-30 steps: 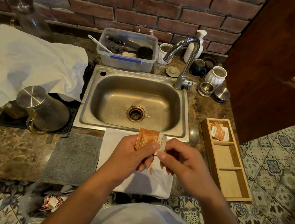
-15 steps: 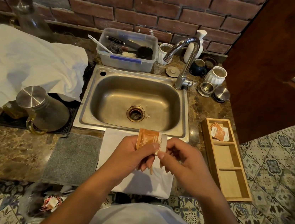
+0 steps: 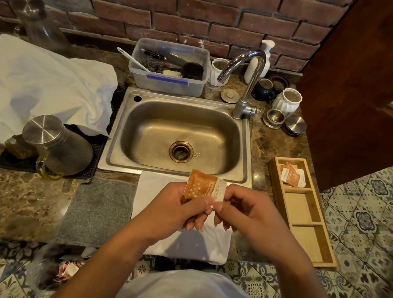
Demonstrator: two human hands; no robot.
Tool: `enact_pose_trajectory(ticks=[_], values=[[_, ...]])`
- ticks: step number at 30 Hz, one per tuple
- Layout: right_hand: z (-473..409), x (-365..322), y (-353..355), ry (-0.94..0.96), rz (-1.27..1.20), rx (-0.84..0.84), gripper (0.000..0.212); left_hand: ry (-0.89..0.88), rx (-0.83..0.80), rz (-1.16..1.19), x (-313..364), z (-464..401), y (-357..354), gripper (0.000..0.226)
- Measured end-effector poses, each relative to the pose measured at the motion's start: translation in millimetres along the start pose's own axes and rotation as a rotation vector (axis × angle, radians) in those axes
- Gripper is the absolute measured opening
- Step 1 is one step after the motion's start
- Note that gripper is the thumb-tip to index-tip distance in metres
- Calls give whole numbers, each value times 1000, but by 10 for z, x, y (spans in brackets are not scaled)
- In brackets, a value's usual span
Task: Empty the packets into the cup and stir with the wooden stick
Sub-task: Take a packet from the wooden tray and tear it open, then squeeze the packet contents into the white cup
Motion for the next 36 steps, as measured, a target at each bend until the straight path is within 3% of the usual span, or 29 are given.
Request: enact_pose_trajectory(ticks=[7, 19, 21, 24, 26, 30, 36], values=[[-14, 43, -70, 239, 377, 228, 8, 32, 127, 122, -38, -34, -47, 34], [8, 91, -178, 392, 547, 422, 20, 106, 188, 459, -176, -95, -85, 35], [30, 71, -184, 348, 428, 439, 18, 85, 222, 507, -201, -110, -42, 34], [-3, 94, -140, 75, -275, 430, 25, -4, 227, 606, -178, -122, 79, 23], [-3, 165, -78, 1, -527, 416, 33, -43, 182, 621, -137, -119, 135, 21], [27, 208, -38, -38, -466, 457, 43, -36, 95, 550, -103, -116, 121, 23], [26, 463, 82, -123, -347, 517, 19, 27, 49, 513, -155, -97, -41, 43]])
Point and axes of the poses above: each hand's wrist, its own z-axis away from the middle knuckle, its own y-axis out of the back of the hand, x = y × z, the point moved 3 cm from there along -z, towards the middle knuckle, and after that the axes turned 1 degree about y, right-handed, at the moved point
